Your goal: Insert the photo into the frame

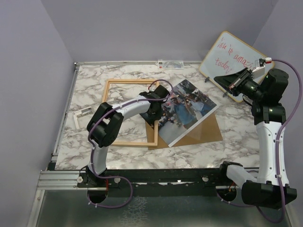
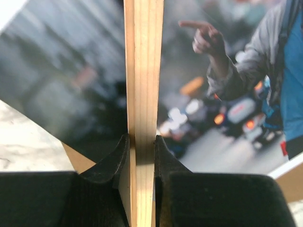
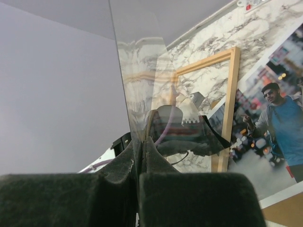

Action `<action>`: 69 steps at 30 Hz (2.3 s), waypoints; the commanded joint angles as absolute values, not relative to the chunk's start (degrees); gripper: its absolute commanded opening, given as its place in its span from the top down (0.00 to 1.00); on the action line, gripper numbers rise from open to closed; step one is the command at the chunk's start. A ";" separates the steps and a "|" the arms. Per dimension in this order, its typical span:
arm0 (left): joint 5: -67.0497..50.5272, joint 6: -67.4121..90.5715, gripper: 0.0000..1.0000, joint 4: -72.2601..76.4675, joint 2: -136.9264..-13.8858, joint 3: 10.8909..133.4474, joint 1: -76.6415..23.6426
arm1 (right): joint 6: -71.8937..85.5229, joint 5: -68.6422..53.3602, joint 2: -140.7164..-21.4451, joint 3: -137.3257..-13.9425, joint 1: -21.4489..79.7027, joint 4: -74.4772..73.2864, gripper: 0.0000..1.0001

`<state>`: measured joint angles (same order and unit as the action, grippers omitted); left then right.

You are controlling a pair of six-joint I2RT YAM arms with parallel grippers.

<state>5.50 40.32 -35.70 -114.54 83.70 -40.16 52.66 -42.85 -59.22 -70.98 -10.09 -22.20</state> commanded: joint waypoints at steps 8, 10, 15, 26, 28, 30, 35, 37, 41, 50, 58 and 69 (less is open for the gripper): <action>0.29 54.74 0.96 -36.96 -110.02 83.66 -44.55 | 50.52 -33.95 -56.33 -71.27 -10.08 -31.36 0.99; 0.71 54.56 0.84 -36.96 -109.98 83.44 -44.54 | 50.66 -34.58 -56.38 -71.28 -10.05 -31.17 0.99; 1.14 53.68 0.52 -36.91 -108.87 83.48 -44.47 | 51.83 -37.52 -57.16 -71.19 -10.05 -29.77 0.99; 5.65 48.29 0.33 -43.01 -101.60 88.39 -37.03 | 56.34 -45.64 -60.81 -72.12 -9.89 -24.42 0.99; 7.25 46.22 0.32 -44.28 -100.13 89.19 -33.11 | 57.72 -46.16 -61.48 -72.17 -9.48 -23.15 0.99; 7.91 43.54 0.30 -44.80 -99.04 89.94 -28.68 | 59.29 -46.23 -62.03 -71.89 -8.17 -21.65 0.99; 12.31 35.61 0.22 -45.08 -98.85 91.16 -20.58 | 63.24 -43.49 -64.97 -70.77 -0.39 -17.13 0.99; 12.85 32.96 0.19 -45.22 -99.74 91.28 -17.79 | 65.27 -41.63 -66.85 -71.02 4.21 -15.06 0.99; 13.04 29.09 0.11 -47.90 -101.85 92.46 -10.98 | 69.18 -36.49 -71.42 -73.45 12.55 -11.76 0.99; 18.55 30.15 0.08 -49.72 -101.90 92.92 1.18 | 84.27 -32.17 -82.79 -74.69 25.75 4.50 0.99; 24.00 31.46 0.06 -49.13 -97.69 90.79 9.56 | 85.69 -33.45 -92.23 -84.28 26.93 6.13 0.99; 20.93 31.14 0.06 -47.69 -99.79 89.41 10.93 | 87.62 -35.84 -100.34 -87.64 28.67 5.25 0.99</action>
<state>21.28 30.98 -48.40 -99.81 90.50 10.81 84.64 -33.93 -96.97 -90.39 27.53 2.98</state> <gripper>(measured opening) 0.939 0.008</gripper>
